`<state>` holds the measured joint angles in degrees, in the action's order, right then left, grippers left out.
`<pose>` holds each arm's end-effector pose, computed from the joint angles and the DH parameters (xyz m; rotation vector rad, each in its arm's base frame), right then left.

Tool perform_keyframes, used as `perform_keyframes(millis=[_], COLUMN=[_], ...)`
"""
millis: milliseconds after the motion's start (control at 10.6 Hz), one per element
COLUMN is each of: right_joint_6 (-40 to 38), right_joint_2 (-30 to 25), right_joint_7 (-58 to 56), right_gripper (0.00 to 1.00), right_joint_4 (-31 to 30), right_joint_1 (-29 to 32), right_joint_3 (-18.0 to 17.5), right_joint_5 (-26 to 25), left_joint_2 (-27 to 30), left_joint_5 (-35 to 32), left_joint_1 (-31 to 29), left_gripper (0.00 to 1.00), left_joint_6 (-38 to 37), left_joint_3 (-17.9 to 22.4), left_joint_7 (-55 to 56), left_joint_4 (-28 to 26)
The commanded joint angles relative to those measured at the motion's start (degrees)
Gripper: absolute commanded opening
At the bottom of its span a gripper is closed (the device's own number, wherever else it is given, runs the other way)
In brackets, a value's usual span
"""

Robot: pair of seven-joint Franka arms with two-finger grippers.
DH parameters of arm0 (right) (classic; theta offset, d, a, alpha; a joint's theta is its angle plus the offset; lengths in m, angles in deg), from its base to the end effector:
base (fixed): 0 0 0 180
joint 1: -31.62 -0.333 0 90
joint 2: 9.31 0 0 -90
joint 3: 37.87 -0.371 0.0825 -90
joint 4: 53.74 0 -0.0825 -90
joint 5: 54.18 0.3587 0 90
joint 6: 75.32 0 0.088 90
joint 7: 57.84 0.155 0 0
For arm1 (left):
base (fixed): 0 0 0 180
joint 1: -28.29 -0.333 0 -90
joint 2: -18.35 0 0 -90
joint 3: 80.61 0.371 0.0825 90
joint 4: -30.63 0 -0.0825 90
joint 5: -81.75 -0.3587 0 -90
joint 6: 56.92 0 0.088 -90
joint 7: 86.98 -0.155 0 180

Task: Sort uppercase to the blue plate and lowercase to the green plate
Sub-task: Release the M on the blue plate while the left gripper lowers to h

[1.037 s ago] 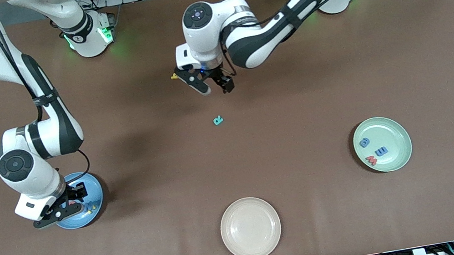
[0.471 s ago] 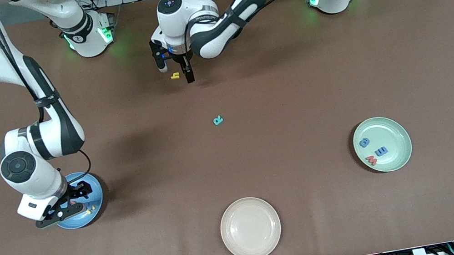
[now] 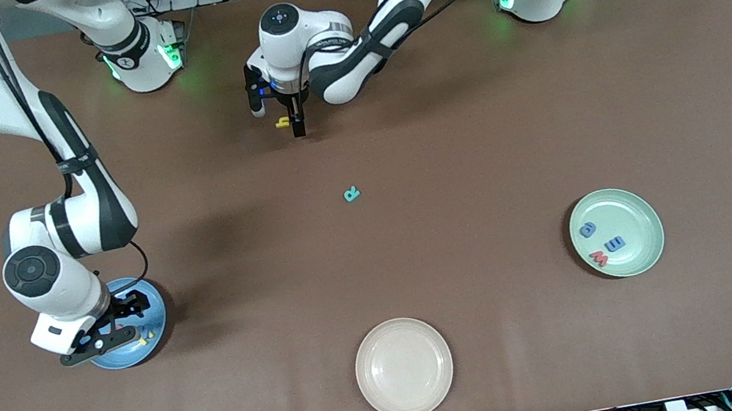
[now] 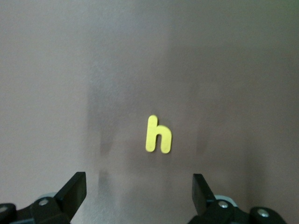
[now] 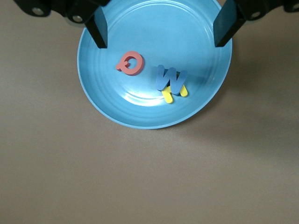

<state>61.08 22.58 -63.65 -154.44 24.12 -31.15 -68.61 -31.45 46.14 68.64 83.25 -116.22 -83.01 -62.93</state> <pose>0.6853 0.0072 0.2775 2.8619 0.4502 0.0804 0.2588 -0.6732 0.1950 2.1973 -2.0690 0.1491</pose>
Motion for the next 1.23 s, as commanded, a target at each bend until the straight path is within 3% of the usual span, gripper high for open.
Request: perform_keyframes(millis=[0,660,1131], right_joint_6=[-0.4,-1.1,-1.0], right_joint_2=[-0.2,-0.7,-0.5], right_joint_7=[0.4,0.2,0.4], right_gripper=[1.0,1.0,1.0], right_joint_4=[0.0,-1.5,-1.4], right_joint_1=[0.5,0.8,0.8], right_joint_3=[-0.3,-0.3,-0.3], right_joint_5=[0.8,0.9,0.9], left_joint_2=[-3.1,-3.6,-4.6], left_joint_5=[-1.0,-0.4,-0.4], left_joint_1=[2.4,3.8,4.5], left_gripper=[1.0,1.0,0.94], left_joint_6=[0.3,0.3,0.3], left_joint_3=[0.4,1.9,2.5], left_joint_7=[-1.6,-2.4,-3.0], left_joint_4=[5.0,6.3,7.9])
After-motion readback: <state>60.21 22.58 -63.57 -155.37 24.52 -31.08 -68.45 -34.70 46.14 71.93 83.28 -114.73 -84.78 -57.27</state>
